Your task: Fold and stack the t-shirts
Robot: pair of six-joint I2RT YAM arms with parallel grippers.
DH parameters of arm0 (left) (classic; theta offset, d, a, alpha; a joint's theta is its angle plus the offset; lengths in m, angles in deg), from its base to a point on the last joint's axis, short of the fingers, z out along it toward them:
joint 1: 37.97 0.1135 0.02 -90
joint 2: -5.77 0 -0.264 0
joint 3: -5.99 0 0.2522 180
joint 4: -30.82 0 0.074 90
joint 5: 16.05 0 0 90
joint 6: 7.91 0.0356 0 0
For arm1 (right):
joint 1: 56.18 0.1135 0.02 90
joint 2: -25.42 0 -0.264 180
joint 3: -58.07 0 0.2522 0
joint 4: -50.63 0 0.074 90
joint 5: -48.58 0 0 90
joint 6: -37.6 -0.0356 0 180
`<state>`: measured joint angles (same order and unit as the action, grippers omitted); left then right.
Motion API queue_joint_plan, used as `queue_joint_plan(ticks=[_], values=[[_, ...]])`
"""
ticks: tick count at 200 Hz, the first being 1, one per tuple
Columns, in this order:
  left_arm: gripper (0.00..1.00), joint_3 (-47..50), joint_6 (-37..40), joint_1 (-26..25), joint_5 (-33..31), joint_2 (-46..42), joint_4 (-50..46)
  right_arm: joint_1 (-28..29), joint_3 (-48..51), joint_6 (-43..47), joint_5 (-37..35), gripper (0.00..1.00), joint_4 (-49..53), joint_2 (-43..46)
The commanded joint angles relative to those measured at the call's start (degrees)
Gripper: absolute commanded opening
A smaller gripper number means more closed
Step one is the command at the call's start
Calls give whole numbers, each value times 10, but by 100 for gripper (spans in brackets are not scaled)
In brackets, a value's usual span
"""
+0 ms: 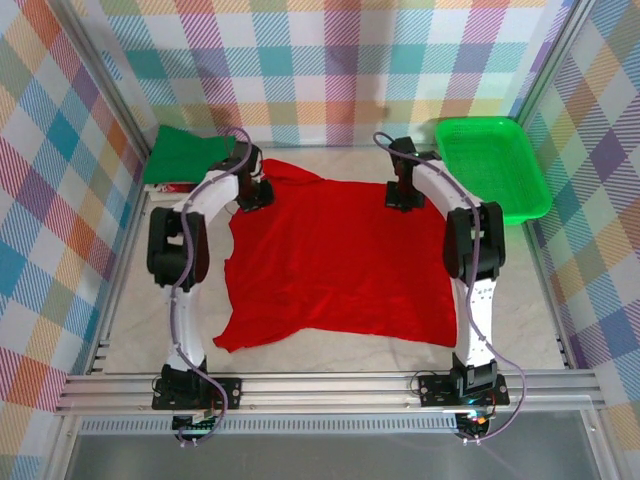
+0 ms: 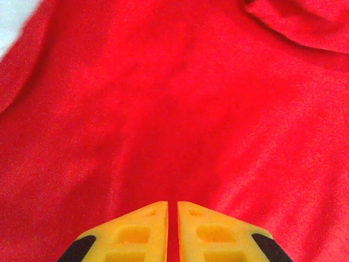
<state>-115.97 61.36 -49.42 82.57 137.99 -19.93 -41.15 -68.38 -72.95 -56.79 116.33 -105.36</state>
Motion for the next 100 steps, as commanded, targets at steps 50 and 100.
queue_joint_plan(ticks=[50, 100], values=[[7, -99, -83, 8, -66, 102, -25, 3, -262, -22, 4, 0, 110, -210], [3, -109, -147, 34, -83, 128, -1, -17, -429, -43, 176, 0, 66, -322]])
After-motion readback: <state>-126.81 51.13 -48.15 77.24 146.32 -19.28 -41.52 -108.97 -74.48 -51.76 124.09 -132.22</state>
